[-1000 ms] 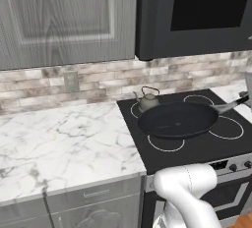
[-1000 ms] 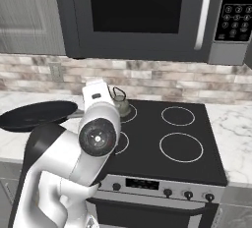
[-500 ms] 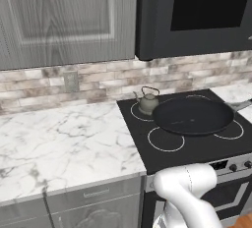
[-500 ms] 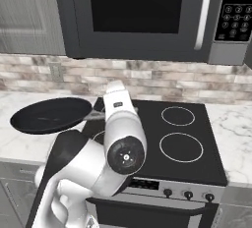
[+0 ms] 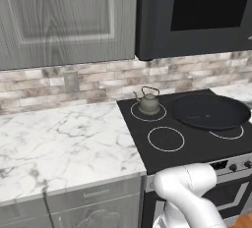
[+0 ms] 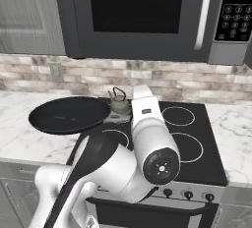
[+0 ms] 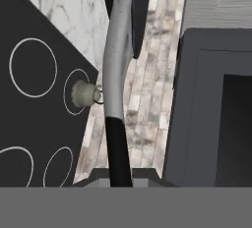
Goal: Pick the pan from the cabinet and place it on the stove. Then turn on the stove burner for the pan.
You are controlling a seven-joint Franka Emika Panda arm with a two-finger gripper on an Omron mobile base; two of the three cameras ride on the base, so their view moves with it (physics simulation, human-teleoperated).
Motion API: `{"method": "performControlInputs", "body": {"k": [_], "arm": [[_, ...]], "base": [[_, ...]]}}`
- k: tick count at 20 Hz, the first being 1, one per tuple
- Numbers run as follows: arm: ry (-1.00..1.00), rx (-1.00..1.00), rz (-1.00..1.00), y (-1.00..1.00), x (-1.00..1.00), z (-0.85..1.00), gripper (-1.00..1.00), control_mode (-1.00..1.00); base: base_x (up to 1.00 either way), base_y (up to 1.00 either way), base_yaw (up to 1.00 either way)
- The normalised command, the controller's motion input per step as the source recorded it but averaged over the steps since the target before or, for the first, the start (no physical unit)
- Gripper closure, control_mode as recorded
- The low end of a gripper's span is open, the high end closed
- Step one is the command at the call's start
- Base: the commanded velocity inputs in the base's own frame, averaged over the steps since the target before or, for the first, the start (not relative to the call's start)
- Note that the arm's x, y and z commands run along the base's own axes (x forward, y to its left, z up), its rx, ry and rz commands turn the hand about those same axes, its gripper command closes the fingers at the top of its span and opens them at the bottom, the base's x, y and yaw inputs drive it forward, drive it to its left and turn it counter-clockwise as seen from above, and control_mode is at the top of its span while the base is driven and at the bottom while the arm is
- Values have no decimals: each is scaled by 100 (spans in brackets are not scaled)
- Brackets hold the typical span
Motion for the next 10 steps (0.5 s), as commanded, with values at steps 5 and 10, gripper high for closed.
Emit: {"method": "performControlInputs", "body": {"k": [5,10], "arm": [[0,2,0,-58,1,-7,100,-100],[0,1,0,-69,3,-16,100,-100]], "base": [[0,0,0],[0,0,0]]}}
